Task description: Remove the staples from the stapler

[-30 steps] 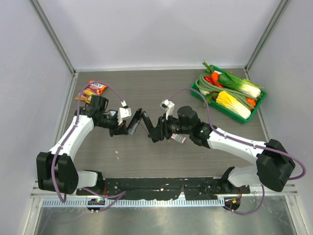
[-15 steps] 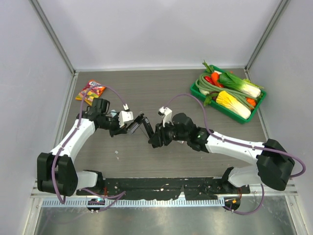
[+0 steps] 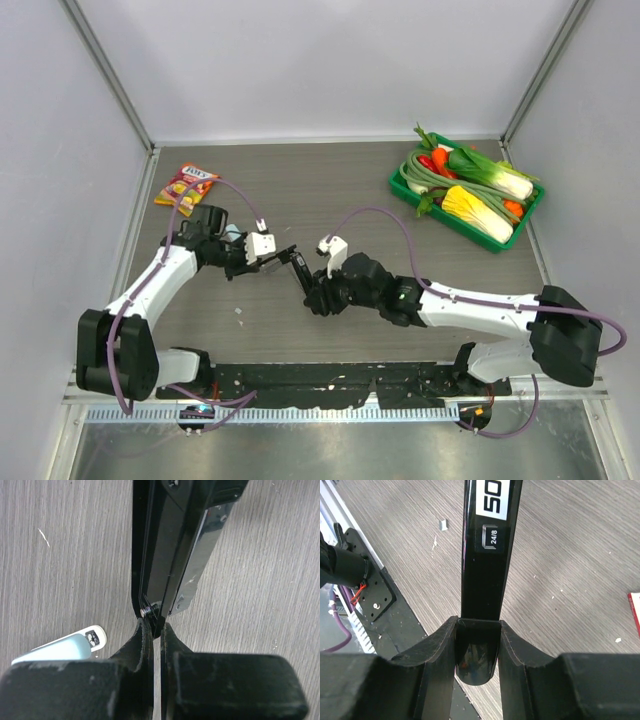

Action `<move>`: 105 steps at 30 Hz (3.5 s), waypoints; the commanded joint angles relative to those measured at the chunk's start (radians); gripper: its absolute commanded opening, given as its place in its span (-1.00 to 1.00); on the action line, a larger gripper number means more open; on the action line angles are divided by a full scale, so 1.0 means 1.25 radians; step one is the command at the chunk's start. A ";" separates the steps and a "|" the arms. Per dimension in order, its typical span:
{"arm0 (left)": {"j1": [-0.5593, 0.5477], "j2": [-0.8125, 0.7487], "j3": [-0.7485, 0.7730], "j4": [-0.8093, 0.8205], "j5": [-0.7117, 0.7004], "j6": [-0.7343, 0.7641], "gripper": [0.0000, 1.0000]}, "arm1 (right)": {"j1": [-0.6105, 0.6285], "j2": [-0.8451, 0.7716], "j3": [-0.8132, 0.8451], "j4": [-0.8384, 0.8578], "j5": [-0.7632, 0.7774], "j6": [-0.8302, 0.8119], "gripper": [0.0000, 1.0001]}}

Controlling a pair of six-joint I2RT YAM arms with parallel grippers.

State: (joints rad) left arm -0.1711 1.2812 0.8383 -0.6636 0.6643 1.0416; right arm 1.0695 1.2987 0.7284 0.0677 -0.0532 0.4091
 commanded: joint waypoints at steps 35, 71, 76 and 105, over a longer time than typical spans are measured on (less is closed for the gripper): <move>0.023 0.007 0.010 0.225 -0.124 -0.055 -1.00 | 0.221 -0.082 -0.049 -0.188 0.112 -0.006 -0.98; -0.066 -0.053 0.223 0.094 -0.101 -0.158 -1.00 | 0.348 0.077 -0.081 -0.121 0.254 0.044 -0.98; -0.085 -0.046 0.196 0.123 -0.190 -0.179 -1.00 | 0.348 0.062 -0.082 -0.095 0.294 0.045 -0.99; 0.208 0.053 0.299 0.052 0.015 -0.578 0.49 | -0.026 0.208 0.476 -0.280 0.176 -0.209 -0.99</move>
State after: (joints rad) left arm 0.0399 1.3476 1.1763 -0.5758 0.6121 0.3927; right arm 1.0573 1.5185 1.2007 -0.3019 0.2344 0.2131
